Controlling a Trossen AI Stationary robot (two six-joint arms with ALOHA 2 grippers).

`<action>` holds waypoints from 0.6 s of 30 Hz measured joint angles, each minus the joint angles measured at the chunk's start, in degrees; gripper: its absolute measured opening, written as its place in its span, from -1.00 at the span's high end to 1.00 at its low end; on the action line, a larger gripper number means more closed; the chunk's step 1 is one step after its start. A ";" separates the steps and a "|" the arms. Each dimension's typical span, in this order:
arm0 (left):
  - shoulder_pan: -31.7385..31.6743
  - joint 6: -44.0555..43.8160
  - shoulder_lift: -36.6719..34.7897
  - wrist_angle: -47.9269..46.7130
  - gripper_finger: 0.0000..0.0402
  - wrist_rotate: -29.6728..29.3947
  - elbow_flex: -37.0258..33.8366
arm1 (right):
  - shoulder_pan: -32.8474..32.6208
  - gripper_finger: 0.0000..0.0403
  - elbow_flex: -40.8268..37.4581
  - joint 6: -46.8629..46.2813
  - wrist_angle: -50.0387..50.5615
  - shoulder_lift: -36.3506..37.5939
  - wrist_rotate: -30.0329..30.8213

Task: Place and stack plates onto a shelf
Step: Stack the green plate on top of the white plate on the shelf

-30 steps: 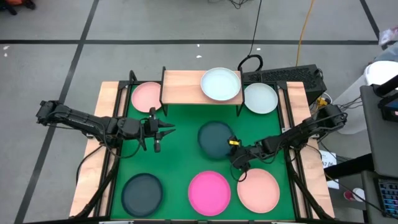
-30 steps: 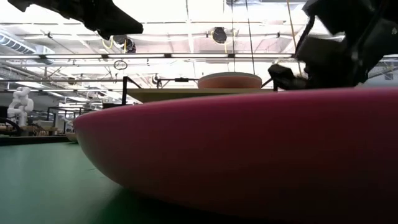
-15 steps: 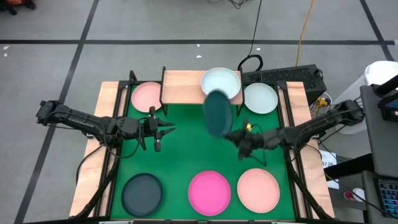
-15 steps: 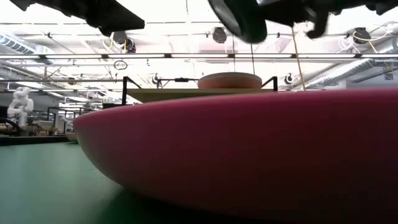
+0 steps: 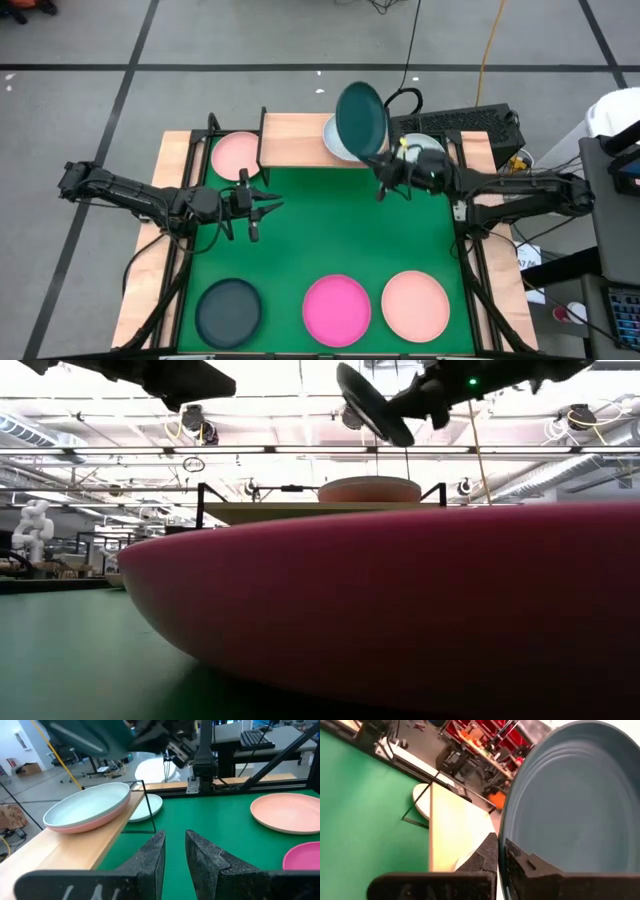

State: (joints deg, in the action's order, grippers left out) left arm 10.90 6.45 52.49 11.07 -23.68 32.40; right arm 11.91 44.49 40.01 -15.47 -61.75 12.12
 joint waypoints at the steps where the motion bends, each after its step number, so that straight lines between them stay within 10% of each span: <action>1: 0.00 0.02 0.00 -0.02 0.60 0.00 0.00 | 1.22 1.00 1.86 -1.05 1.88 -0.64 -1.42; 18: 0.00 -0.12 0.00 -0.50 0.60 0.04 0.00 | 5.74 0.99 10.95 -7.37 14.91 -11.56 -4.85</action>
State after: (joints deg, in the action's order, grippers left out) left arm 10.90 6.33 52.49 10.57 -23.64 32.40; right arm 17.65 55.44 32.64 -0.56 -73.31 7.27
